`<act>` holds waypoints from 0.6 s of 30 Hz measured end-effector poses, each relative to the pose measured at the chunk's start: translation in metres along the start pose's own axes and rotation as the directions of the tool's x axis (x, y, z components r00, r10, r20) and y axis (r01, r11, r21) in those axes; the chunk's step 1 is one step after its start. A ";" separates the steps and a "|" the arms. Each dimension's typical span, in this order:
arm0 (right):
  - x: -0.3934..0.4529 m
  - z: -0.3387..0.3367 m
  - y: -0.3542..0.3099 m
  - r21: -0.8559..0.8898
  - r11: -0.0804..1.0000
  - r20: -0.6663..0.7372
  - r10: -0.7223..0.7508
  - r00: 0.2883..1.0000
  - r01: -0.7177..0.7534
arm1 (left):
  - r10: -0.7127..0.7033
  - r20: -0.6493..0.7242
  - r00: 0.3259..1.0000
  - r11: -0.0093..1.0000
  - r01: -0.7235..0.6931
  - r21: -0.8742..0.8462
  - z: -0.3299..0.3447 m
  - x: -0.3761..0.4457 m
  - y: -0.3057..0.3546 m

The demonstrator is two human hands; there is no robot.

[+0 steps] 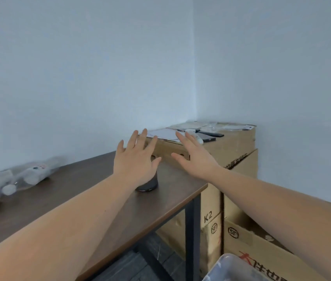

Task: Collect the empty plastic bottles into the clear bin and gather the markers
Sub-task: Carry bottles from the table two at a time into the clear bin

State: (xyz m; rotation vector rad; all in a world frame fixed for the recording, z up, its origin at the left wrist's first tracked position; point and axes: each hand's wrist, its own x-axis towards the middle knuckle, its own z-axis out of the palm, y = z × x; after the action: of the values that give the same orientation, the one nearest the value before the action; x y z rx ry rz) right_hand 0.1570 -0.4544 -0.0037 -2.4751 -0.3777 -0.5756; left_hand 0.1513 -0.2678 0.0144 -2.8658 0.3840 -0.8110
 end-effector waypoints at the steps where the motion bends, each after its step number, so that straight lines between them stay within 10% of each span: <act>1: 0.005 0.009 -0.013 0.008 1.000 0.013 -0.029 0.999 0.029 | -0.029 0.007 1.000 1.000 0.029 0.006 0.000 -0.006 -0.016; 18: 0.078 0.211 -0.206 0.277 0.942 0.249 -0.261 0.932 0.190 | -0.463 0.111 0.879 0.876 0.435 0.208 0.024 -0.123 -0.257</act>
State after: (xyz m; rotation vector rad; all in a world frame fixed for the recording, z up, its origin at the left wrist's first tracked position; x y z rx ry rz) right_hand 0.2125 -0.1557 -0.0290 -2.2837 -0.8090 -0.2402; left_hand 0.1160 0.0143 -0.0147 -2.8510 -0.3774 -0.6282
